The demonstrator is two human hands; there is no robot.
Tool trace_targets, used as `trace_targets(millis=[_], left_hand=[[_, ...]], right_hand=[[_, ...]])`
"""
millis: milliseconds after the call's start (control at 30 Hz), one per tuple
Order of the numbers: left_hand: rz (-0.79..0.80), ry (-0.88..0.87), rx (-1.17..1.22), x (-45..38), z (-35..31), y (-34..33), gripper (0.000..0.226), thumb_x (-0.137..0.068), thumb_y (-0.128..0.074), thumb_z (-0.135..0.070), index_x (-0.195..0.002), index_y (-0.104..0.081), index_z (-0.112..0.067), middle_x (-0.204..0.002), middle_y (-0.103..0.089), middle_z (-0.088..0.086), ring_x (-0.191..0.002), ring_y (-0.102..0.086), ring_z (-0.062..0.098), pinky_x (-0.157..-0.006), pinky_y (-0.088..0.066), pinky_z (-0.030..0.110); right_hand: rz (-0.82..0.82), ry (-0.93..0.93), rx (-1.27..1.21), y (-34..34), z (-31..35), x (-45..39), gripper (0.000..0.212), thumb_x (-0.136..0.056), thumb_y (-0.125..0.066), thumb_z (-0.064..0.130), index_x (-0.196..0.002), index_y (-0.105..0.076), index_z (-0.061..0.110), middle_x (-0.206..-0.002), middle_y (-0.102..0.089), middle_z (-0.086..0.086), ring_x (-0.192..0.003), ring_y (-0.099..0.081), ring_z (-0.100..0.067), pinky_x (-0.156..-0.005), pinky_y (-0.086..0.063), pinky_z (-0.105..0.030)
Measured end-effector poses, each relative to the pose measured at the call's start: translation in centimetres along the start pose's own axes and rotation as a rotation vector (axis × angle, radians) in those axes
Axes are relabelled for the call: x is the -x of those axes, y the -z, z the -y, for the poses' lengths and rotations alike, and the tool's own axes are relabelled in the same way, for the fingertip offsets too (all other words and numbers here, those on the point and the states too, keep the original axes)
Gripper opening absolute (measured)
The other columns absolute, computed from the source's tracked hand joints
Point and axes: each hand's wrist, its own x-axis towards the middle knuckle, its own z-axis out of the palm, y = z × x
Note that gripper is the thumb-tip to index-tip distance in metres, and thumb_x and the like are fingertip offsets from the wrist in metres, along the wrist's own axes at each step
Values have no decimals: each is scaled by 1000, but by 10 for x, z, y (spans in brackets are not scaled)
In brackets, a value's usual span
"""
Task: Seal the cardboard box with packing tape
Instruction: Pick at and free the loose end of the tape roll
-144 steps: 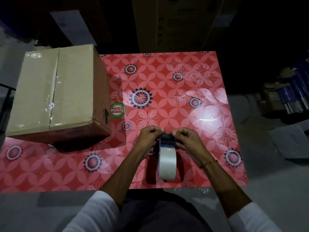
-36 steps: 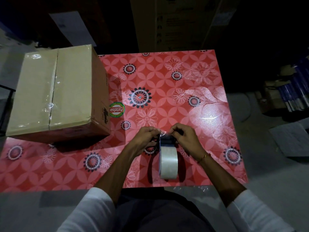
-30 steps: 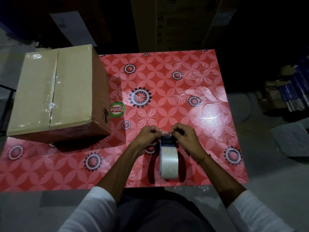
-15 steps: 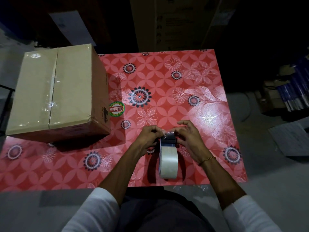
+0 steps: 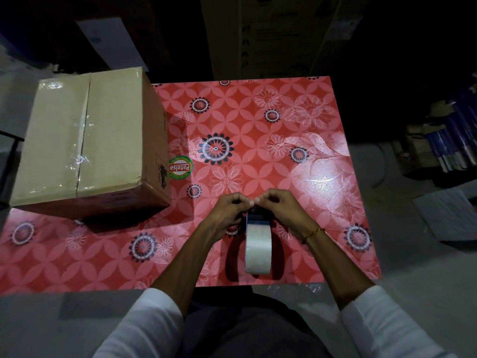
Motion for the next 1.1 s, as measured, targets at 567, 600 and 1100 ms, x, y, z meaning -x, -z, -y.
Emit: trace_targets(millis=[567,600,1100], left_hand=[[-4,-105,-175,-6,6,0,11,-86,-74,-4,-86,-64,-9,-90,-69,4,-83,-64,12,-72,-48,22],[-4,-108,-171,-6,7,-1,10,-86,-74,-4,-85,-65,-9,-92,-70,5,-85,-65,14,-75,-49,24],[17,-63,-84,-5,10,4,6,-94,-64,-6,-94,-69,-4,-97,-71,9,-95,-65,22,-93,-51,39]], right_hand=[[-11,6,-71,8,-7,4,10,-93,-72,19,-83,-75,18,-84,-72,-3,-81,-67,-18,-77,-56,-37],[4,18,-49,10,-8,4,8,-90,-75,21,-82,-76,20,-90,-71,-7,-84,-67,-20,-78,-56,-37],[36,27,25,14,-9,4,17,-95,-69,20,-80,-76,19,-107,-61,-24,-87,-65,-20,-78,-56,-30]])
